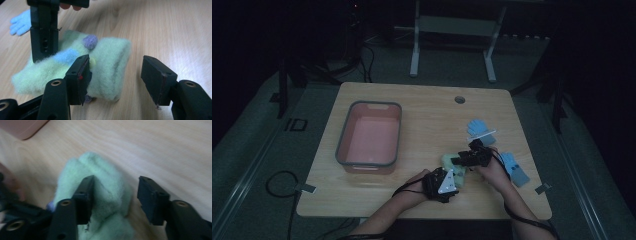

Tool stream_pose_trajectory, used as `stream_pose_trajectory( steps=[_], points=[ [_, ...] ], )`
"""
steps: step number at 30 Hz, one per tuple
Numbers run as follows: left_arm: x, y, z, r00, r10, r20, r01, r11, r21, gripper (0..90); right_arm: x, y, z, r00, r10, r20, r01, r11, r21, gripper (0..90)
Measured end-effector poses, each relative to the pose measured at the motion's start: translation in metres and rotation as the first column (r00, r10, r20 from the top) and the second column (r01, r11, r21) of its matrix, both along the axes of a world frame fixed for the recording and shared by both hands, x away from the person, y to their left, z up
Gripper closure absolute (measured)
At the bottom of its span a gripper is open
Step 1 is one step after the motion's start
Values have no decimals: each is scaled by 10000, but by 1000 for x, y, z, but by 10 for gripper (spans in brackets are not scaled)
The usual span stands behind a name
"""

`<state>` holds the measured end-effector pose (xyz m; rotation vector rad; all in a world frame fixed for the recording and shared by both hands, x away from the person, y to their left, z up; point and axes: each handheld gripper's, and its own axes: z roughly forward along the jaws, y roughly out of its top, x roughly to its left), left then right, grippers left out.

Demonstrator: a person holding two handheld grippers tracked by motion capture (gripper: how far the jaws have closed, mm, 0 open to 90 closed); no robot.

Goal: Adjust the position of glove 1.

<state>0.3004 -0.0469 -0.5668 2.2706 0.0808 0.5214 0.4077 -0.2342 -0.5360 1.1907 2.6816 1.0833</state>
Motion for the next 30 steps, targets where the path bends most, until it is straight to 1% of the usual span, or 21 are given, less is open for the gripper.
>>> stream_pose_trajectory(
  steps=[1, 2, 3, 4, 5, 6, 7, 10, 11, 13, 14, 17, 19, 21, 25, 26, 27, 28, 29, 30],
  points=[
    [-1, 0, -1, 10000, 2, 36, -2, 10000, -48, 400, 1, 0, -2, 9996, 138, -229, -135, 9998, 123, 523],
    [-1, 0, -1, 10000, 2, 36, -2, 10000, -48, 408, 1, 0, -2, 9996, 138, -229, -135, 9998, 123, 523],
    [0, -2, -1, 9996, 198, 197, -199, 9998, 22, 408, 1, 0, -3, 9989, 210, -415, -202, 9996, 203, 551],
    [0, -3, -1, 9991, 302, 294, -304, 9995, 92, 487, 1, 1, -4, 9983, 320, -484, -305, 9990, 313, 610],
    [1, -3, -1, 9982, 435, 421, -445, 9988, 215, 546, 0, 1, -4, 9982, 325, -496, -308, 9989, 354, 638],
    [3, -3, 0, 9982, 441, 402, -451, 9987, 229, 596, 0, 1, -4, 9982, 324, -507, -304, 9987, 402, 664],
    [5, -3, 2, 9987, 461, 228, -465, 9988, 181, 631, -1, 1, -3, 9986, 281, -438, -262, 9987, 435, 693],
    [10, -2, 10, 9981, 527, -306, -525, 9986, 70, 713, -2, 0, 0, 9993, 89, -362, -69, 9986, 530, 735],
    [12, -1, 13, 9974, 518, -500, -513, 9986, 104, 723, -3, 0, 1, 9995, 69, -313, -53, 9987, 515, 740],
    [16, 1, 19, 9950, 534, -845, -542, 9985, -67, 734, -3, 1, 5, 9997, 35, -224, -24, 9988, 496, 748],
    [17, 2, 22, 9945, 512, -918, -522, 9986, -89, 738, -3, 2, 7, 9998, 42, -205, -32, 9986, 525, 750],
    [18, 5, 32, 9957, 460, -798, -452, 9989, 115, 741, -3, 3, 14, 9999, 96, -78, -90, 9979, 646, 750],
    [19, 7, 41, 9958, 425, -811, -416, 9991, 126, 740, -3, 4, 21, 10000, 86, -10, -85, 9973, 732, 750],
    [20, 10, 50, 9966, 374, -735, -367, 9993, 108, 740, -3, 4, 29, 9999, 118, 109, -127, 9955, 935, 750],
    [22, 15, 66, 9976, 270, -631, -248, 9991, 344, 743, -4, 8, 42, 9992, 167, 364, -201, 9953, 945, 750],
    [22, 15, 66, 9976, 270, -631, -248, 9991, 344, 743, -4, 8, 42, 9992, 167, 364, -201, 9953, 945, 750],
    [22, 18, 72, 9976, 271, -640, -252, 9992, 312, 743, -4, 9, 45, 9991, 196, 375, -232, 9949, 982, 750],
    [23, 20, 75, 9977, 232, -636, -211, 9992, 346, 744, -4, 11, 51, 9987, 196, 460, -245, 9938, 1082, 751],
    [22, 22, 78, 9980, 257, -574, -236, 9990, 374, 746, -4, 12, 53, 9984, 254, 497, -305, 9939, 1055, 751],
    [22, 22, 78, 9980, 257, -574, -236, 9990, 374, 747, -4, 12, 53, 9984, 254, 497, -305, 9939, 1055, 751]
  ],
)
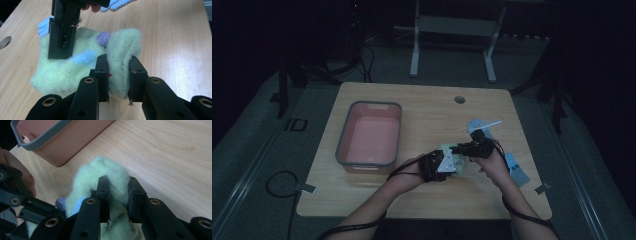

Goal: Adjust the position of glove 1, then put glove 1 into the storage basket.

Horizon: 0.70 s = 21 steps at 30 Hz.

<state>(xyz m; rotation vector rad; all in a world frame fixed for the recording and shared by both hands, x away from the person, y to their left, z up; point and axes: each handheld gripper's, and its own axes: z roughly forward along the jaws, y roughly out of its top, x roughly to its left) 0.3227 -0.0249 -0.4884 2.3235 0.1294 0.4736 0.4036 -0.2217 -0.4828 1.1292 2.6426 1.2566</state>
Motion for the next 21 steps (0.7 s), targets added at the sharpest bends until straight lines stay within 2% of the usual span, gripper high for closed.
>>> stream_pose_trajectory(
  steps=[10, 11, 13, 18, 21],
  points=[
    [4, 16, 20, 9998, 104, 187, -110, 9994, 321, 747, 5, 22, 24, 9986, 251, 460, -246, 9996, -103, 751],
    [4, 19, 23, 9996, 131, 255, -140, 9992, 384, 747, 7, 29, 29, 9981, 324, 520, -321, 9995, -56, 751],
    [5, 23, 25, 9995, 203, 231, -211, 9992, 354, 748, 8, 32, 30, 9979, 359, 541, -355, 9993, -67, 751],
    [6, 36, 30, 9983, 364, 464, -387, 9980, 509, 747, 12, 49, 39, 9960, 563, 687, -556, 9984, -123, 751],
    [7, 50, 36, 9967, 557, 598, -587, 9971, 489, 748, 16, 64, 48, 9941, 743, 795, -733, 9972, -149, 751]
  ],
)
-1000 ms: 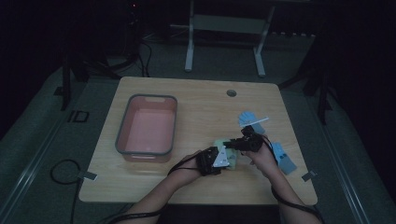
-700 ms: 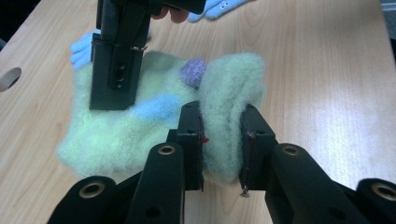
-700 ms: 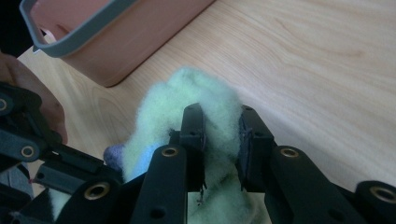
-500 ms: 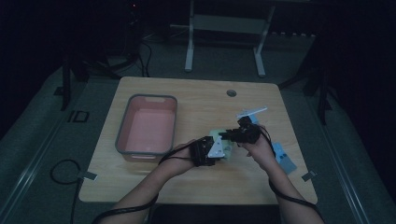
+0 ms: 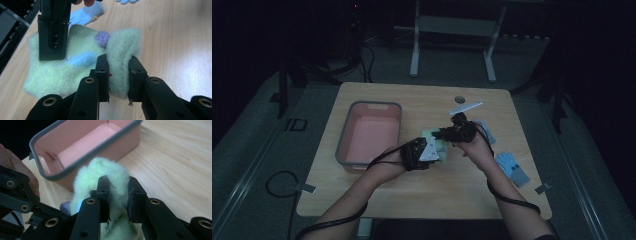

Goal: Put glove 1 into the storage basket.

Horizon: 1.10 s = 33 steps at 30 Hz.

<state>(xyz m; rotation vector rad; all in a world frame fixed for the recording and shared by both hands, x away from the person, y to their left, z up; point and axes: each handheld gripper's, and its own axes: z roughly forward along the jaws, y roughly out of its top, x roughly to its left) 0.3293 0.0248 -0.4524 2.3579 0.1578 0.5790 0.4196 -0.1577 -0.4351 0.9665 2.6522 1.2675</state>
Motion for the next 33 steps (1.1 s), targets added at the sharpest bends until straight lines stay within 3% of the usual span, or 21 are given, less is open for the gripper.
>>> stream_pose_trajectory(
  steps=[4, 16, 24, 25, 27, 33],
  points=[
    [0, 12, 6, 9997, 201, 112, -202, 9998, 39, 748, 3, 12, 6, 9999, 149, 48, -149, 9999, 8, 751],
    [1, 63, 17, 9953, 894, 365, -900, 9958, 159, 748, 16, 74, 22, 9968, 772, 191, -772, 9970, -42, 751],
    [0, 98, 15, 9905, 1302, 450, -1320, 9905, 396, 747, 21, 113, 22, 9941, 1073, 147, -1074, 9942, 83, 752],
    [0, 112, 13, 9885, 1453, 428, -1473, 9879, 484, 747, 21, 119, 22, 9938, 1102, 151, -1103, 9939, 93, 752],
    [-1, 123, 10, 9877, 1528, 338, -1546, 9862, 588, 748, 22, 140, 18, 9915, 1297, 63, -1297, 9915, 86, 753],
    [3, 152, -4, 9918, 1234, 345, -1259, 9886, 828, 747, 24, 172, 8, 9878, 1556, -38, -1557, 9878, -67, 753]
  ],
)
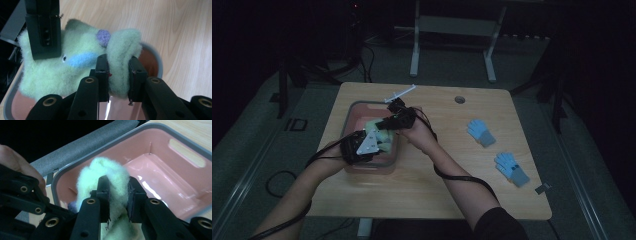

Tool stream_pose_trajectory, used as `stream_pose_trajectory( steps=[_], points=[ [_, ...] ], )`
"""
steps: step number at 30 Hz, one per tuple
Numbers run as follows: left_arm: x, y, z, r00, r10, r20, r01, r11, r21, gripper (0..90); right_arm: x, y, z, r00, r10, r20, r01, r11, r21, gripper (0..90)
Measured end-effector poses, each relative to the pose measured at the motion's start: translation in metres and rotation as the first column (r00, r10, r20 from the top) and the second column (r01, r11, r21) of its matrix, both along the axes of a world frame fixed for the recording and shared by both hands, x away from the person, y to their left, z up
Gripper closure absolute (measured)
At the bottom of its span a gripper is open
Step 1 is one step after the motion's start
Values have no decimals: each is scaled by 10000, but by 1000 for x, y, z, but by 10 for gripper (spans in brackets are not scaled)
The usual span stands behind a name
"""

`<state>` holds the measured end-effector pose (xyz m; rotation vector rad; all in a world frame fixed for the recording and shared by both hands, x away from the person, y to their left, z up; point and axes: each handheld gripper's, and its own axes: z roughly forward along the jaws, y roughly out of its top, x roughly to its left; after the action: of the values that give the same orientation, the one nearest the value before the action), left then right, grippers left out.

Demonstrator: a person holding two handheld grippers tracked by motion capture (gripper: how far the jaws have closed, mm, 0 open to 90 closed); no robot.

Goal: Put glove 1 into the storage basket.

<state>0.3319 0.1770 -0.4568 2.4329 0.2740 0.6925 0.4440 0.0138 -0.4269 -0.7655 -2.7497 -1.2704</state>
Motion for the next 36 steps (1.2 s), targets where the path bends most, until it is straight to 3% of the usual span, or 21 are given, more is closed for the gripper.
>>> stream_pose_trajectory(
  steps=[6, 17, 23, 28, 33, 36],
  points=[
    [18, 10, -16, 9971, -396, -651, 421, 9984, 367, 746, 12, 12, -20, 9987, -70, -502, 60, 9998, -212, 753],
    [48, 10, -38, 9814, -82, -1920, 211, 9976, 652, 743, 31, 19, -48, 9954, -378, -886, 308, 9964, -789, 749],
    [57, 6, -46, 9749, -29, -2225, 233, 9958, 889, 729, 36, 22, -52, 9933, -376, -1089, 240, 9921, -1231, 727],
    [61, 3, -48, 9672, 36, -2540, 280, 9923, 1207, 657, 39, 21, -57, 9892, -499, -1375, 261, 9851, -1700, 627],
    [59, 4, -47, 9662, 24, -2580, 261, 9939, 1069, 534, 36, 20, -56, 9921, -544, -1133, 343, 9844, -1728, 565],
    [58, 5, -45, 9661, 151, -2575, 44, 9972, 747, 488, 34, 17, -54, 9935, -553, -998, 383, 9856, -1649, 541]
  ],
)
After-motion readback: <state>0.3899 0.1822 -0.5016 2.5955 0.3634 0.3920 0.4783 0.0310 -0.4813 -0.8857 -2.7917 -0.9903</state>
